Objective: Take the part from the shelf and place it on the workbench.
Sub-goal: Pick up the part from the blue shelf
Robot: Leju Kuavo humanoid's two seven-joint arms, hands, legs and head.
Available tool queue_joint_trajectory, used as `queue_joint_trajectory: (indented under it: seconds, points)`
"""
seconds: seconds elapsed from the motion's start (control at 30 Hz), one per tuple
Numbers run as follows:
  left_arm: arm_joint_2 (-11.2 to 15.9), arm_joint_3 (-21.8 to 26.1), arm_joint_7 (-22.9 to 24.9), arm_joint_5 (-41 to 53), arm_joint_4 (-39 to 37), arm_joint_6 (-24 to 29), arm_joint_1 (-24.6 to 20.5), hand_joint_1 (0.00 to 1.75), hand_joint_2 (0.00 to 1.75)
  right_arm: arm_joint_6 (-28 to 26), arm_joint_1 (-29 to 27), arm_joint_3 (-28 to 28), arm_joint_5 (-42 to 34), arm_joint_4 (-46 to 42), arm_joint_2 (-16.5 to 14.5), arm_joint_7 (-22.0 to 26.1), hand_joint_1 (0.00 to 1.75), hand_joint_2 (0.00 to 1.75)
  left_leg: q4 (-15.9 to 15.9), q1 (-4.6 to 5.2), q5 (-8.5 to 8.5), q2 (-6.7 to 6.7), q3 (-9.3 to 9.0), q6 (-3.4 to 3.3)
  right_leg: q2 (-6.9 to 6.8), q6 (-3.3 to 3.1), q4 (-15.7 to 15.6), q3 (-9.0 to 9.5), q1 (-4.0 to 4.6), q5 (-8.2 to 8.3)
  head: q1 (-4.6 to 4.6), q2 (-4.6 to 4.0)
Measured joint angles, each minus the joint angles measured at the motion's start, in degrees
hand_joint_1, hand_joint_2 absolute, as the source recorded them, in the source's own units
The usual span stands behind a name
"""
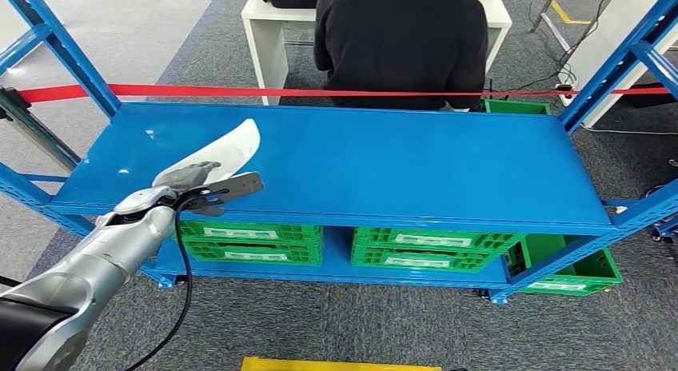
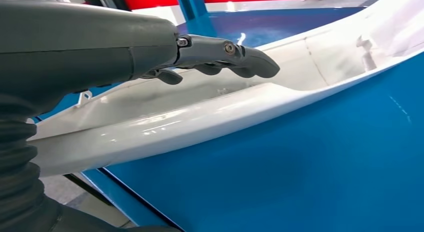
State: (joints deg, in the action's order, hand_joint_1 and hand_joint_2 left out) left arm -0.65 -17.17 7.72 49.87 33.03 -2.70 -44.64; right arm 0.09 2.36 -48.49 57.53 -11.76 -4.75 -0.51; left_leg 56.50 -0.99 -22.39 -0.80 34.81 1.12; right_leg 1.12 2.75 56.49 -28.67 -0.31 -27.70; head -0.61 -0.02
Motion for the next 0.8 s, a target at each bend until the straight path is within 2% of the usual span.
queue_joint_trajectory:
  seconds: [0.67,0.7,0.8]
  points:
    - [0.46,0.77,0.03,0.11,-0.36,0.25,0.05,0.0,1.75,-0.48,0.05,-1.62,-1.63,-0.16,0.21,0.4,0.0,0.0,0.0,0.0,0.0,-0.01,-0.04,0.0,-0.01,0.0,0.0,0.05,0.0,0.0,0.0,0.0]
    - [0.55,0.95,0.04,0.12,-0.39,0.28,0.1,0.25,1.75,-0.56,0.06,-1.94,-1.95,-0.22,0.3,0.59,0.0,0.0,0.0,0.0,0.0,-0.01,-0.04,0.0,-0.01,0.0,0.0,0.05,0.0,0.0,0.0,0.0]
    - [0.83,1.52,0.05,0.14,-0.46,0.33,0.35,1.56,1.75,-0.69,0.11,-2.8,-2.45,-0.42,0.6,1.14,0.0,0.0,0.0,0.0,0.0,-0.01,-0.05,0.0,-0.01,0.0,0.0,0.05,0.0,0.0,0.01,0.0]
